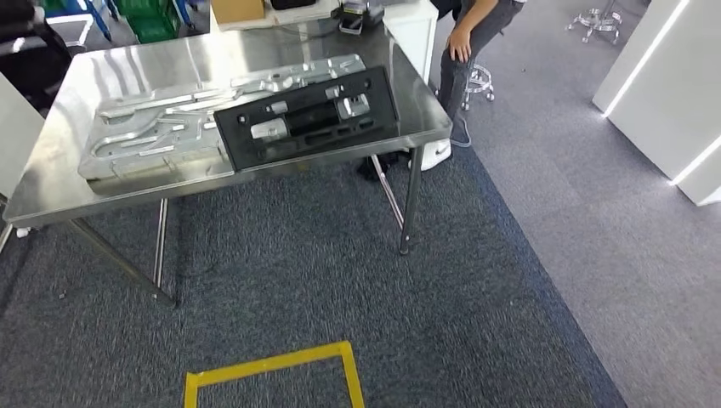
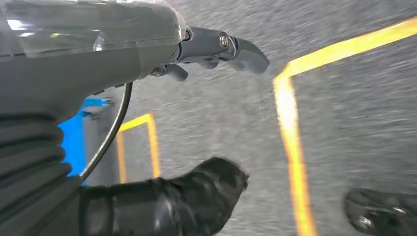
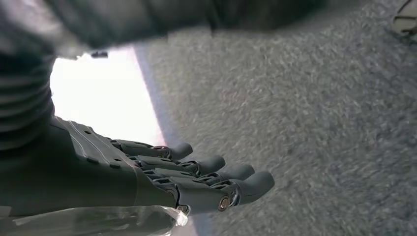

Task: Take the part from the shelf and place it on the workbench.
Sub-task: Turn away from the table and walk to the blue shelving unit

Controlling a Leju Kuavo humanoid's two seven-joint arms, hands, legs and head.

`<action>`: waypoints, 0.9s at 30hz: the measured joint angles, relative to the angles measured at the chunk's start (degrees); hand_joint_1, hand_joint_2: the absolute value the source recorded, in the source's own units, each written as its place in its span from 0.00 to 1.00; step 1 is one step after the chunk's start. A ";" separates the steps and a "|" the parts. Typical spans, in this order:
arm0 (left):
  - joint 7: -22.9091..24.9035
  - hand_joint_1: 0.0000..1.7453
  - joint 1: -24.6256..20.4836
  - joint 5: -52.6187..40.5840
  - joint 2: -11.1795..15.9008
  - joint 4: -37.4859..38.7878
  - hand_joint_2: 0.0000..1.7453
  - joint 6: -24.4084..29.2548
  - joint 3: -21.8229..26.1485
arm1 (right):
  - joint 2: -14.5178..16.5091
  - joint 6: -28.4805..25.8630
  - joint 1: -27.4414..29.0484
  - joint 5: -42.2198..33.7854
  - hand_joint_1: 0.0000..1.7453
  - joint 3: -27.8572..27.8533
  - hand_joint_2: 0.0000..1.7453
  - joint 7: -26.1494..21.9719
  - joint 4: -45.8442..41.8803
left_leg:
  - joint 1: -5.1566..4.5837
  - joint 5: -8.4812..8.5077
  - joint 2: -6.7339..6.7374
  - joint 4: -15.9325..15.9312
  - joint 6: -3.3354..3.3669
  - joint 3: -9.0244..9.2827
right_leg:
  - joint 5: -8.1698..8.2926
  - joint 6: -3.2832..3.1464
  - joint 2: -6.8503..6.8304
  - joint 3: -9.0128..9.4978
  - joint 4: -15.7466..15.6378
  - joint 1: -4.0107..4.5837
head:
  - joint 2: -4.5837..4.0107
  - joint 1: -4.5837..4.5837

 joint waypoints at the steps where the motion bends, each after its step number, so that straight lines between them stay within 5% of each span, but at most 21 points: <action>1: 0.13 0.00 -0.13 -0.07 -0.05 0.00 0.00 -0.03 -0.01 | 0.11 0.02 -0.01 0.10 0.00 -0.07 0.00 -0.58 0.03 | -0.08 -4.04 0.05 3.62 0.07 -0.87 | 0.83 -0.35 -0.10 -0.95 0.02 0.17 | -0.01 -0.01; 3: 0.35 0.00 -0.52 -0.13 -0.14 0.00 0.00 -0.05 -0.02 | 0.26 0.09 0.00 0.32 0.00 -0.09 0.00 -1.57 0.07 | -0.34 -9.80 0.06 11.89 0.20 -1.85 | 2.46 -0.65 -0.20 -3.05 0.16 0.59 | 0.00 -0.01; 5: 0.51 0.00 -1.13 -0.12 -0.31 0.00 0.00 -0.05 -0.03 | 0.34 0.41 -0.05 0.47 0.00 -0.10 0.00 -2.06 0.09 | -0.70 -9.58 0.06 15.78 0.63 0.12 | 4.00 -0.65 -0.40 -5.19 0.53 1.01 | 0.01 0.00; 7: 0.63 0.00 -1.81 -0.09 -0.53 0.00 0.00 -0.11 -0.04 | 0.35 1.10 -0.21 0.55 0.00 -0.10 0.00 -2.04 0.12 | -1.20 -7.57 0.03 11.83 1.59 6.10 | 5.35 -0.53 -0.57 -7.05 0.99 1.28 | 0.01 -0.01; 9: 0.83 0.00 -2.56 -0.05 -0.50 -0.03 0.00 -0.40 -0.05 | 0.47 1.82 -0.43 0.57 0.00 -0.12 0.00 -1.80 0.14 | -1.93 -9.00 0.01 2.90 2.75 13.93 | 6.54 -0.12 -0.67 -8.22 1.34 1.52 | 0.01 0.06; 11: 1.10 0.00 -3.16 -0.01 -0.38 -0.07 0.00 -0.80 -0.07 | 0.58 2.14 -0.53 0.58 0.00 -0.22 0.00 -1.45 0.15 | -2.55 -10.82 0.03 -2.78 3.45 17.58 | 7.89 0.58 -0.82 -8.70 1.08 1.50 | 0.01 0.20; 13: 1.27 0.00 -3.33 0.09 -0.37 -0.07 0.00 -1.04 -0.07 | 0.57 2.15 -0.39 0.61 0.00 -0.52 0.00 -1.07 0.32 | -2.61 -9.78 0.22 -3.95 3.96 16.88 | 8.92 1.37 -0.79 -9.10 0.56 1.32 | 0.01 0.31; 14: 1.33 0.00 -3.30 0.15 -0.37 -0.07 0.00 -1.11 -0.07 | 0.57 2.17 -0.31 0.64 0.00 -0.71 0.00 -0.87 0.42 | -2.53 -8.92 0.40 -4.23 4.38 16.28 | 7.89 1.68 -0.64 -9.47 0.93 1.23 | 0.01 0.31; 17: 1.34 0.00 -2.79 0.21 -0.37 -0.07 0.00 -1.26 -0.08 | 0.64 2.78 -0.02 1.03 0.00 -0.96 0.00 -0.06 0.62 | -2.41 -6.32 0.83 -4.53 5.34 13.67 | -1.30 2.23 -0.31 -11.11 7.99 0.98 | 0.01 0.33; 18: 1.32 0.00 -2.60 0.20 -0.37 -0.07 0.00 -1.30 -0.09 | 0.70 3.03 0.06 1.20 0.00 -0.96 0.25 0.21 0.67 | -2.46 -5.54 0.86 -4.41 5.40 12.66 | -3.54 2.40 -0.30 -11.44 11.45 0.94 | 0.01 0.32; 20: 1.31 0.00 -2.43 0.14 -0.37 -0.07 0.00 -1.34 -0.09 | 0.78 3.30 0.07 1.37 0.00 -0.96 0.75 0.51 0.74 | -2.52 -4.09 0.73 -3.93 5.20 10.44 | -3.31 2.64 -0.25 -10.65 15.61 0.89 | 0.01 0.31; 21: 1.36 0.00 -2.45 0.07 -0.38 -0.07 0.00 -1.43 -0.10 | 0.79 3.38 0.04 1.39 0.00 -0.96 1.00 0.51 0.75 | -2.53 -3.44 0.55 -3.57 5.01 9.24 | -1.70 2.62 -0.15 -9.01 15.16 0.87 | 0.02 0.29; 23: 1.55 0.00 -2.83 -0.15 -0.52 -0.07 0.00 -1.60 -0.23 | 0.77 3.64 -0.01 1.28 0.00 -1.01 1.00 -0.01 0.73 | -2.57 -2.32 -0.10 -2.68 4.51 7.06 | 0.06 2.17 1.09 -2.87 8.85 0.92 | 0.01 0.31; 25: 1.83 0.00 -3.50 -0.43 -0.83 -0.07 0.00 -1.61 -0.57 | 0.74 3.96 0.03 1.13 0.00 -1.19 1.00 -0.89 0.72 | -2.65 -1.21 -0.80 -2.04 3.93 5.66 | -1.39 1.55 2.53 2.64 1.07 1.04 | 0.00 0.30; 27: 2.26 0.00 -3.85 -0.64 -1.08 -0.07 0.00 -1.51 -1.04 | 0.76 4.17 0.02 1.15 0.00 -1.36 1.00 -1.34 0.74 | -2.67 0.09 -1.59 -2.16 3.23 5.13 | -2.14 0.98 2.45 3.81 -1.80 1.25 | -0.01 0.29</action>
